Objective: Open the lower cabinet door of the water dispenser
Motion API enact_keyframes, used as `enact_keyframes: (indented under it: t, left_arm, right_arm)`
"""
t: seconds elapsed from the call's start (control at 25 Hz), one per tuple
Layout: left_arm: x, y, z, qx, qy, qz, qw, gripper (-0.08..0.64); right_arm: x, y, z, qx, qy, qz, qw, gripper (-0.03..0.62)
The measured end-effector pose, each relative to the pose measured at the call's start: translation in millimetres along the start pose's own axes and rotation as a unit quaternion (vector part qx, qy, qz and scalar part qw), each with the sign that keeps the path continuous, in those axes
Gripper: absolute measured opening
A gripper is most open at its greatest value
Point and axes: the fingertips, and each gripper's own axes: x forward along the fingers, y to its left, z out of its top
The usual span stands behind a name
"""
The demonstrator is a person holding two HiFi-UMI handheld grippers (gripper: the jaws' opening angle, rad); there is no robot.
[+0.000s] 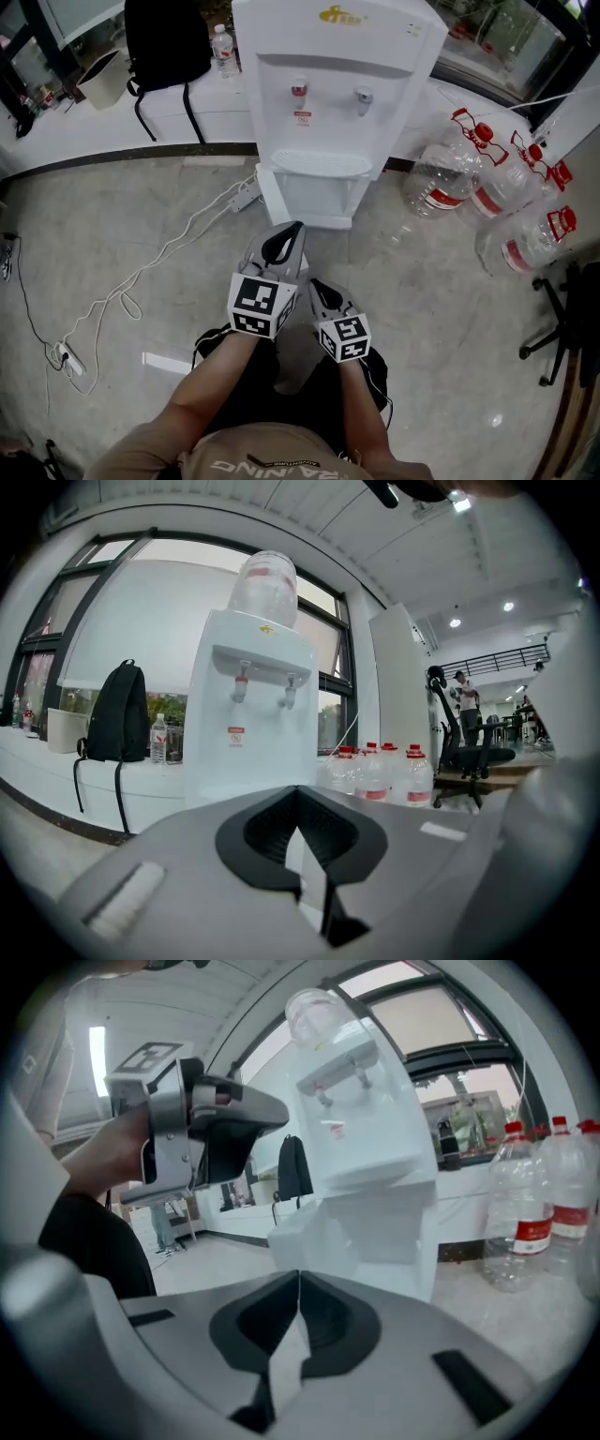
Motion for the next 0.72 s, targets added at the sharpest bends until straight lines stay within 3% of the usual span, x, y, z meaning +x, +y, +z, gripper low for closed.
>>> enact_keyframes:
  t: [0.16, 0.36, 0.52, 0.72]
  left_arm:
    - [4, -4, -4, 0.010, 0.009, -0.007, 0.9999, 0.008]
    - [19, -13, -12, 0.050, 0.022, -0.031, 0.9980, 0.008]
    - [30, -12, -15, 0.031, 0.035, -0.035, 0.9983, 0.008]
    - [18, 0, 23, 0.048, 0.071, -0.032, 0.9958, 0.008]
  right_arm:
    - [-24, -29, 19, 0.008, -0.025, -0.046, 0.999, 0.012]
    - [-31, -55, 36, 0.015, -0.031, -0.075, 0.997, 0.011]
    - [-27, -69, 51, 0.017, -0.014, -0.089, 0.996, 0.011]
    - [-32, -61, 105, 0.037, -0.004, -0.085, 0.996, 0.011]
